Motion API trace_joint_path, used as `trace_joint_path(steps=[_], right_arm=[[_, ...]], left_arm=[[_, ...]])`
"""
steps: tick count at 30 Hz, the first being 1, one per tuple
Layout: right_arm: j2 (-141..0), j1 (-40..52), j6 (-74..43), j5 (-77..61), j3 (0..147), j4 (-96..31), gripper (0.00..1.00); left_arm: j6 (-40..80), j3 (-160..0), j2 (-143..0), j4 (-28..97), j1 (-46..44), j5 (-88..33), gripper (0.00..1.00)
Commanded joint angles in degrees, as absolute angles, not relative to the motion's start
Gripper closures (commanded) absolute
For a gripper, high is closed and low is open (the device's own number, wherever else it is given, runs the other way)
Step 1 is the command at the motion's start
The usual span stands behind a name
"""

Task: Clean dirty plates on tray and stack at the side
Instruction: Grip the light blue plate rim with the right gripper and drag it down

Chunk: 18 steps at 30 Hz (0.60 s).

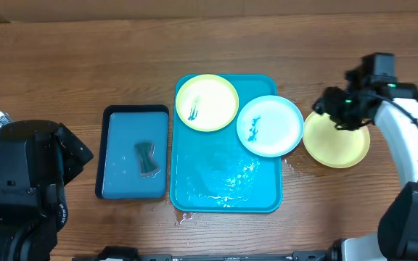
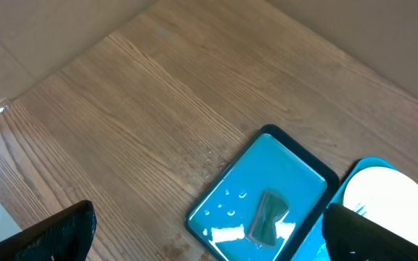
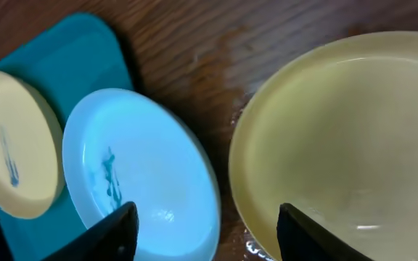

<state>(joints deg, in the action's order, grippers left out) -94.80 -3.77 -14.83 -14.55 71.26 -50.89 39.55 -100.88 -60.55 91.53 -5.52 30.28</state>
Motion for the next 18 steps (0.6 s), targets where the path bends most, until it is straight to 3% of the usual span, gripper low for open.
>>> trace_joint_path(steps=[1,5,7,9,10,18], right_arm=[[-95.9,1.1,-12.0,-7.7,67.4,-47.8,0.36],[-98.4,5.6,-14.5,2.3,62.8,-42.3,0.36],[-99.4,6.4,-16.5,3.5,61.7,-40.9,0.45],[-99.7,6.4,-17.2,2.3,61.7,-40.9,0.85],[-99.6,6.4,-17.7,1.5,61.8,-41.1,0.96],[-94.1,6.4,-18.3,-4.3,66.1,-50.6,0.96]], left_arm=[[40.9,-101.4,-60.7,91.5,-5.1,31.4,0.0],[40.9,-101.4,-60.7,91.5,-5.1,31.4,0.0],[40.9,-101.5,-60.7,91.5,-5.1,31.4,0.0],[40.9,-101.4,-60.7,91.5,-5.1,31.4,0.0],[40.9,-101.5,-60.7,91.5,-5.1,31.4,0.0],[40.9,-101.4,-60.7,91.5,-5.1,31.4,0.0]])
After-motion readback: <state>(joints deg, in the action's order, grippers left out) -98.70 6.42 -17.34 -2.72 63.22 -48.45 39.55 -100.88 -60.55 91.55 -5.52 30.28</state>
